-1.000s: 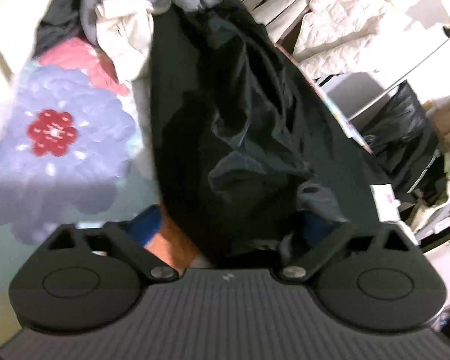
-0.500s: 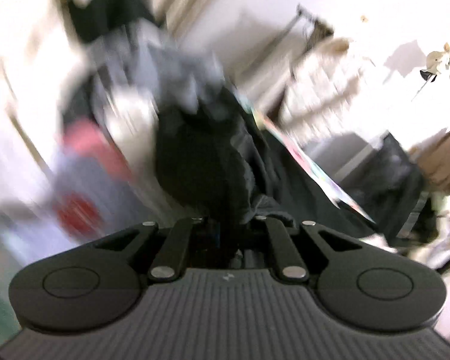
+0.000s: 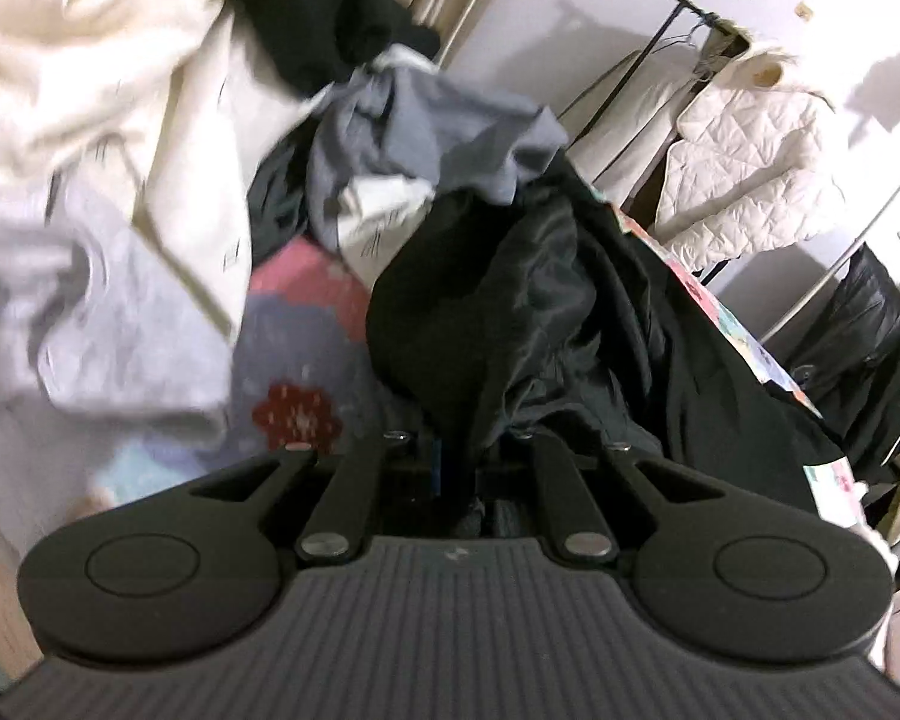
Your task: Fold clothes
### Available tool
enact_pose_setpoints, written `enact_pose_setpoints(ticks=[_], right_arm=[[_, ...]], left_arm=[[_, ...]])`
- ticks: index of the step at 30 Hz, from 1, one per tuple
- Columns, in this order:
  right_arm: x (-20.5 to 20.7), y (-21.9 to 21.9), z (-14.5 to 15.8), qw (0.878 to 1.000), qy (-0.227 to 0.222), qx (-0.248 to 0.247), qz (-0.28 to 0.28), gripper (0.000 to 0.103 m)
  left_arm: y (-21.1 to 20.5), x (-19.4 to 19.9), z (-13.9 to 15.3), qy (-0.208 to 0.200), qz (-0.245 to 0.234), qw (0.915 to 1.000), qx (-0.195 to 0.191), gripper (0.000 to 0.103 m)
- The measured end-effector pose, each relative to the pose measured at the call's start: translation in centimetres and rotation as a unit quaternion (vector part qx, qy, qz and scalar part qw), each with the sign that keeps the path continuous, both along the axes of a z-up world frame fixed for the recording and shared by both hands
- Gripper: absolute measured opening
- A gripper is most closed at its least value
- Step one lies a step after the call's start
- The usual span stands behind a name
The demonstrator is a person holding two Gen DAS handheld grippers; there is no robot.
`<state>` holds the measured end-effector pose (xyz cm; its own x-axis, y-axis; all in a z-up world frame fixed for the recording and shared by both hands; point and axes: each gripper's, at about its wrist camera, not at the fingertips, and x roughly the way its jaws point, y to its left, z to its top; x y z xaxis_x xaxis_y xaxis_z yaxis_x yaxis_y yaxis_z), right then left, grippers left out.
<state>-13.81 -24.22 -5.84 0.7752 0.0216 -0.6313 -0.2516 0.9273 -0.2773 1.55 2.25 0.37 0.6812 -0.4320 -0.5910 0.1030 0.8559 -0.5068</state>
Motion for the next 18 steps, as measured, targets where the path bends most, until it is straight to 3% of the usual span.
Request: enact_pose_setpoints(ticks=[2, 5, 7, 10, 11, 12, 15, 18], right_arm=[[0.7, -0.1, -0.9, 1.0, 0.006, 0.002, 0.009, 0.077], [2.0, -0.5, -2.0, 0.996, 0.033, 0.075, 0.018, 0.078], [2.0, -0.2, -2.4, 0.995, 0.038, 0.085, 0.03, 0.076], [2.2, -0.4, -2.1, 0.991, 0.055, 0.12, 0.033, 0.036], [2.3, -0.5, -1.9, 0.99, 0.055, 0.125, 0.027, 0.016], [2.2, -0.7, -1.7, 0.99, 0.052, 0.13, 0.02, 0.007], [1.8, -1.2, -0.8, 0.987, 0.039, 0.157, 0.006, 0.005], [0.8, -1.7, 0.3, 0.974, 0.041, 0.221, 0.018, 0.005]], left_arm=[[-0.3, -0.1, 0.0, -0.004, -0.001, 0.9999, 0.014, 0.008], [-1.1, -0.2, 0.1, -0.013, -0.008, 0.9992, 0.036, 0.008], [-1.5, -0.2, 0.1, -0.019, -0.011, 0.9983, 0.054, 0.008], [-2.2, -0.2, 0.1, -0.035, -0.018, 0.9958, 0.083, 0.008], [-2.3, -0.4, 0.3, -0.043, -0.021, 0.9949, 0.088, 0.008], [-2.5, -0.5, 0.5, -0.051, -0.023, 0.994, 0.094, 0.008], [-3.2, -1.3, 1.4, -0.085, -0.03, 0.9884, 0.122, 0.008], [-3.3, -2.0, 2.2, -0.11, -0.032, 0.9857, 0.124, 0.008]])
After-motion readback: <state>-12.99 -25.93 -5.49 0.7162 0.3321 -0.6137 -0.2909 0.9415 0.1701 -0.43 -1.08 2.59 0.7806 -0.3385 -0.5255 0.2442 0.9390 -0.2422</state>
